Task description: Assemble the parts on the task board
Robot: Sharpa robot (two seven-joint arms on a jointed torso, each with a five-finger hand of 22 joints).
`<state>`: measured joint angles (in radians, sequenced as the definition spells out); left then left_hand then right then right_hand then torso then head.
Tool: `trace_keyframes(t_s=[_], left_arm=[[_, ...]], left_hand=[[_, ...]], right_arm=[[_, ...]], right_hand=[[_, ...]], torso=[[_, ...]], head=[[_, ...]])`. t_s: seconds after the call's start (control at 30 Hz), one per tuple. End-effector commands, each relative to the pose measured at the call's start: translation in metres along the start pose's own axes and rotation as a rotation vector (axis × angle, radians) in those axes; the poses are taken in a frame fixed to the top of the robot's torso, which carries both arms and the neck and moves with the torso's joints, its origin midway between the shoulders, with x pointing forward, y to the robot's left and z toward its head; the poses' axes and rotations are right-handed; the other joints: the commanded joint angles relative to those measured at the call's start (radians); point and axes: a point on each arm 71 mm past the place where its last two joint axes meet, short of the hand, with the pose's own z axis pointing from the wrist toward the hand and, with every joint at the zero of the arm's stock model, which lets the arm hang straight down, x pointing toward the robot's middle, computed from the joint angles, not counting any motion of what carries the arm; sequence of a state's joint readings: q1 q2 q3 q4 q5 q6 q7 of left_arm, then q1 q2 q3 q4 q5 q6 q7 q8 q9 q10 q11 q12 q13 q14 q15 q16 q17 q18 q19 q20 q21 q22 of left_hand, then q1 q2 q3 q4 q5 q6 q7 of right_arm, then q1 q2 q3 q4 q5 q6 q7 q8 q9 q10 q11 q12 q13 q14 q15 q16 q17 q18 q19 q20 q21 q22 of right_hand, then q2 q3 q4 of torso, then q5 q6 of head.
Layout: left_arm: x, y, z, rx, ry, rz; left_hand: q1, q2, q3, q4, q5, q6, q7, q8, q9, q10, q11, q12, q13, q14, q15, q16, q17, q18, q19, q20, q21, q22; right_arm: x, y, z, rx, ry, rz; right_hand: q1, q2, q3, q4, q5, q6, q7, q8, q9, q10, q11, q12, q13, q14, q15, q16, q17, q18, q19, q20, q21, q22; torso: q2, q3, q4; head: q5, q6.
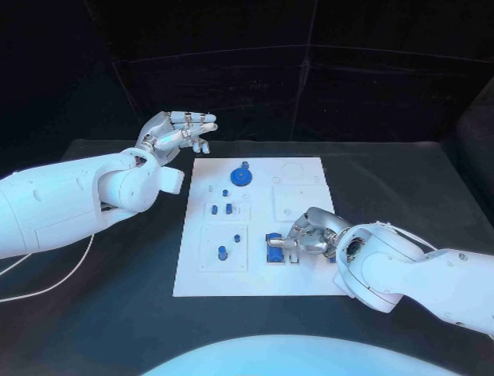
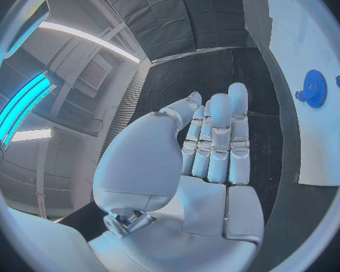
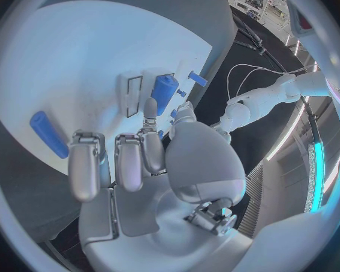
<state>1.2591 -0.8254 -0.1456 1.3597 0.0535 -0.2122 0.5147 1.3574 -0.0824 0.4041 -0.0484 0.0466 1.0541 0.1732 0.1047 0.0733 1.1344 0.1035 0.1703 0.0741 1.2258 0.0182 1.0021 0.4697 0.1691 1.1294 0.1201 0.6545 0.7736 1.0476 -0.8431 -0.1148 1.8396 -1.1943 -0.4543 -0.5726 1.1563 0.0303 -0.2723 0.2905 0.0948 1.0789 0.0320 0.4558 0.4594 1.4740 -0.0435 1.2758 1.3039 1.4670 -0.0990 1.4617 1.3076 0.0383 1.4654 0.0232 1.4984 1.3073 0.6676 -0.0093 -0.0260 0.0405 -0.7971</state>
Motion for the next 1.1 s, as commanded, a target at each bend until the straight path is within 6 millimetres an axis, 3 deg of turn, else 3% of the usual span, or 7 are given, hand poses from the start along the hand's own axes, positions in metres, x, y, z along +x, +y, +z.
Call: trace_keyframes(t_s=[0.03, 0.3, 0.47, 0.57, 0.77, 0.97, 1.1], left_arm=[[0.001, -0.001, 0.000, 0.005, 0.008, -0.004], [0.001, -0.001, 0.000, 0.005, 0.008, -0.004], [0.001, -0.001, 0.000, 0.005, 0.008, -0.004], [0.000, -0.001, 0.000, 0.005, 0.007, -0.004], [-0.002, -0.002, -0.001, 0.005, 0.003, -0.002], [-0.002, -0.002, -0.001, 0.005, 0.001, -0.004], [-0.001, -0.001, -0.001, 0.005, 0.004, -0.005]], left_hand=[[0.000, 0.007, -0.003, 0.000, 0.005, -0.002, 0.002, 0.006, -0.002, -0.010, 0.000, 0.007, 0.000, -0.005, 0.001, -0.001, -0.001, 0.014, 0.002, 0.001, -0.003, -0.001], [0.000, 0.007, -0.003, 0.000, 0.005, -0.002, 0.002, 0.006, -0.002, -0.010, 0.000, 0.007, 0.000, -0.005, 0.001, -0.001, -0.001, 0.014, 0.002, 0.001, -0.003, -0.001], [0.000, 0.007, -0.003, 0.000, 0.005, -0.002, 0.002, 0.006, -0.002, -0.010, 0.000, 0.007, 0.000, -0.005, 0.001, -0.001, -0.001, 0.014, 0.002, 0.001, -0.003, -0.001], [0.000, 0.007, -0.003, 0.000, 0.005, -0.002, 0.002, 0.006, -0.002, -0.010, 0.000, 0.007, 0.000, -0.005, 0.001, -0.001, -0.001, 0.014, 0.002, 0.001, -0.003, -0.001], [0.001, 0.007, -0.003, 0.000, 0.005, -0.002, 0.002, 0.006, -0.002, -0.010, 0.000, 0.007, 0.000, -0.005, 0.001, -0.001, -0.001, 0.014, 0.002, 0.001, -0.004, -0.001], [0.002, 0.007, -0.003, -0.001, 0.005, -0.003, 0.002, 0.006, -0.002, -0.011, 0.000, 0.008, 0.000, -0.005, 0.001, -0.001, -0.001, 0.014, 0.002, 0.001, -0.004, -0.001], [0.002, 0.007, -0.003, -0.001, 0.005, -0.003, 0.002, 0.006, -0.002, -0.011, 0.000, 0.008, 0.000, -0.005, 0.001, -0.001, -0.001, 0.014, 0.002, 0.001, -0.004, -0.001]], right_arm=[[-0.003, 0.002, 0.000, -0.010, -0.037, -0.026], [-0.003, 0.004, -0.004, -0.044, -0.043, -0.054], [-0.008, 0.000, -0.007, -0.060, -0.063, -0.051], [-0.015, -0.007, -0.014, -0.076, -0.090, -0.035], [-0.037, -0.034, -0.032, -0.056, -0.146, -0.029], [-0.050, -0.055, -0.044, -0.024, -0.162, -0.053], [-0.048, -0.052, -0.043, -0.045, -0.147, -0.069]], right_hand=[[-0.009, -0.001, -0.005, 0.001, -0.007, -0.002, -0.004, 0.001, 0.002, 0.005, 0.002, -0.002, 0.056, 0.061, 0.000, 0.003, 0.033, -0.010, 0.032, -0.007, 0.006, 0.168], [0.109, -0.005, 0.018, -0.057, 0.062, -0.007, -0.005, 0.006, 0.015, 0.007, 0.000, -0.001, 0.062, 0.062, -0.002, 0.004, 0.037, -0.011, 0.032, -0.008, 0.006, 0.169], [0.146, -0.002, 0.022, -0.080, 0.088, -0.017, -0.003, 0.003, 0.018, 0.002, 0.002, -0.014, 0.056, 0.061, -0.001, 0.001, 0.033, -0.009, 0.028, -0.008, 0.002, 0.164], [0.170, 0.004, 0.023, -0.091, 0.128, -0.068, 0.017, -0.038, 0.002, -0.006, 0.016, -0.028, 0.049, 0.060, 0.008, -0.001, 0.030, -0.008, 0.024, -0.003, -0.001, 0.160], [0.203, 0.011, 0.015, -0.106, 0.177, -0.091, 0.043, -0.112, -0.038, -0.015, 0.039, -0.046, 0.042, 0.060, 0.029, -0.003, 0.029, -0.007, 0.022, 0.017, -0.004, 0.157], [0.220, 0.011, 0.011, -0.116, 0.185, -0.080, 0.046, -0.134, -0.053, -0.016, 0.042, -0.048, 0.042, 0.060, 0.032, -0.003, 0.030, -0.008, 0.023, 0.022, -0.002, 0.160], [0.235, 0.011, 0.009, -0.126, 0.180, -0.065, 0.044, -0.142, -0.059, -0.015, 0.040, -0.047, 0.044, 0.060, 0.032, -0.002, 0.032, -0.008, 0.024, 0.023, -0.002, 0.161]], torso=[[0.000, 0.0003, -0.0003], [0.000, 0.0002, -0.0013], [0.000, 0.0004, -0.0008], [-0.001, 0.0002, -0.0021], [-0.001, -0.0009, -0.0040], [-0.001, -0.0005, -0.0080], [-0.002, 0.0015, -0.0116]], head=[[0.001, 0.000], [0.002, 0.001], [0.001, 0.001], [-0.002, 0.003], [-0.014, 0.004], [-0.021, 0.005], [-0.018, 0.006]])
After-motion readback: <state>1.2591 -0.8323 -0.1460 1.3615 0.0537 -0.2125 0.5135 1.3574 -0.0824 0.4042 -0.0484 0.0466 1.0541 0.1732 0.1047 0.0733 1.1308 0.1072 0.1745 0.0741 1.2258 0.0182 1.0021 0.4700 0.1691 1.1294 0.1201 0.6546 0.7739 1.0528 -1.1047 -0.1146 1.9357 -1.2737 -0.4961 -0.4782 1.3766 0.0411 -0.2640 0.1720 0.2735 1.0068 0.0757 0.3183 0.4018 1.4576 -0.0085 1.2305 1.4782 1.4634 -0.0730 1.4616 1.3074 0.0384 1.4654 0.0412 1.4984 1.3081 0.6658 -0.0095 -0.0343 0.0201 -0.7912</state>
